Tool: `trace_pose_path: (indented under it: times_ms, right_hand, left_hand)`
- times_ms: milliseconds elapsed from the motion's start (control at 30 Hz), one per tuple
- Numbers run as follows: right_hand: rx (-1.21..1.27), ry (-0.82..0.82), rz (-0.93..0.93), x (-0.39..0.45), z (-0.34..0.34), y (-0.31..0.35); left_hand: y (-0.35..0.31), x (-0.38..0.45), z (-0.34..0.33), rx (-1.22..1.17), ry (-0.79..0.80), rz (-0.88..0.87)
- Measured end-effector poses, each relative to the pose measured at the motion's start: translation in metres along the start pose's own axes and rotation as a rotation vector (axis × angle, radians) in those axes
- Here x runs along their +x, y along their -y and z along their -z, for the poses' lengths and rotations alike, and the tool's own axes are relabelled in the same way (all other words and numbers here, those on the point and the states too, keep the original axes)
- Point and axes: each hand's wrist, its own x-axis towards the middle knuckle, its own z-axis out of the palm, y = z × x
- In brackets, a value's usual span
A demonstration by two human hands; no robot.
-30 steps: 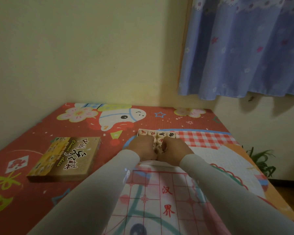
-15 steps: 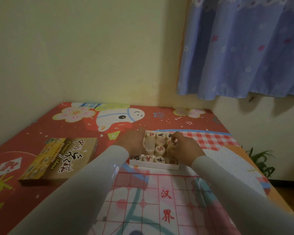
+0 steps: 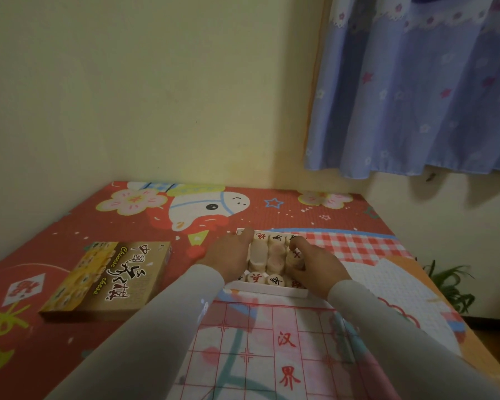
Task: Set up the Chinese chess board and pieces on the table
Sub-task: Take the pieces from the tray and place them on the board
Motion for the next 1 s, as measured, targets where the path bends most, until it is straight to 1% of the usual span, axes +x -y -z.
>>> trace_pose_path:
  times_ms: [100,167,233,333,400,500,667,767,833,900,933,1000]
  right_hand:
    - [0.065,-0.057,-0.020,0.000,0.003,0.002]
    - [0.140,-0.114,-0.021,0.002,0.005,0.007]
    - [0.166,-0.147,0.016,0.006,0.003,0.015]
    - [0.148,-0.111,0.074,0.007,-0.007,0.023]
    - [0.200,-0.092,0.087,0.007,-0.012,0.022]
    - [0.225,-0.096,0.110,0.005,-0.017,0.019]
    - [0.182,-0.140,0.080,0.003,-0.024,0.021]
    - [0.227,-0.129,0.054,0.003,-0.023,0.022]
    - [0.275,-0.122,0.053,0.002,-0.021,0.022]
    - [0.331,-0.153,0.057,-0.002,-0.017,0.023]
    - [0.366,-0.173,0.062,-0.004,-0.013,0.024]
    - [0.448,-0.193,0.061,-0.009,-0.004,0.028]
  left_hand:
    - [0.001,0.001,0.006,-0.022,0.018,0.006]
    - [-0.003,0.003,0.014,-0.065,-0.018,0.020]
    - [-0.013,0.004,0.018,-0.124,-0.034,0.030]
    - [-0.026,0.006,0.009,-0.271,-0.033,0.065]
    - [-0.026,0.007,-0.001,-0.327,-0.040,0.059]
    - [-0.021,0.003,-0.012,-0.355,-0.047,0.028]
    - [-0.023,0.000,-0.023,-0.346,-0.136,0.044]
    - [-0.026,-0.002,-0.023,-0.369,-0.138,0.024]
    - [-0.024,-0.002,-0.019,-0.398,-0.109,0.035]
    - [-0.021,-0.002,-0.015,-0.501,-0.082,0.061]
    - [-0.019,-0.002,-0.011,-0.621,-0.088,0.075]
    - [-0.018,-0.007,0.001,-0.934,-0.086,0.139]
